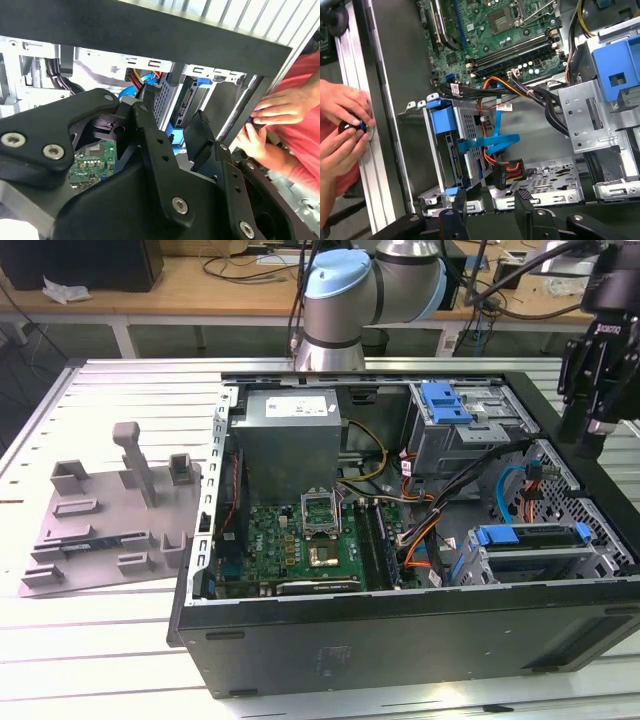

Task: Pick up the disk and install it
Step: 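Insert the first disk wire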

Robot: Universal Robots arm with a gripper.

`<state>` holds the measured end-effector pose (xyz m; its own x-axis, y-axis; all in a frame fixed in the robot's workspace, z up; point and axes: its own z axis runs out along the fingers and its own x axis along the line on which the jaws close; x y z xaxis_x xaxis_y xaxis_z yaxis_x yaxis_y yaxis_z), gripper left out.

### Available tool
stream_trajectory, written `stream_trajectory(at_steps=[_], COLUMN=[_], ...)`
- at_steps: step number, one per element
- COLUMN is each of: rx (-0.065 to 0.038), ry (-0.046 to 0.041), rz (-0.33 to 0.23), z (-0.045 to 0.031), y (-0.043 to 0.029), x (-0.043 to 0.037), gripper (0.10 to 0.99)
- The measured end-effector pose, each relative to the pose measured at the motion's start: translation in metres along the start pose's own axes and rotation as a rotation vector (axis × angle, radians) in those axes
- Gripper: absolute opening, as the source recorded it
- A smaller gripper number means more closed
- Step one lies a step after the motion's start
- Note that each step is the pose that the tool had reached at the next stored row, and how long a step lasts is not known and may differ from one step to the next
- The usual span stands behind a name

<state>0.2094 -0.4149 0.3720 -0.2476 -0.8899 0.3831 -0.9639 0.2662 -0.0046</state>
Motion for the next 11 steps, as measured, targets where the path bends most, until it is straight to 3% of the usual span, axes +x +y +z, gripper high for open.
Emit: stream_trajectory(at_steps=[2,6,8,11], rx=[-0.007,-0.007,-0.003,0.012], ry=[0.0003,0.0020,0.0021,0.0022], rz=[0.019,0.022,0.012,-0.025], z=[0.0029,0.0083,0.0089,0.0092], y=[0.0006,0.0061,0.0062,0.0063], x=[-0.0012,-0.0040,-0.0041,-0.0042], gripper=[0.506,0.506,0.506,0.506])
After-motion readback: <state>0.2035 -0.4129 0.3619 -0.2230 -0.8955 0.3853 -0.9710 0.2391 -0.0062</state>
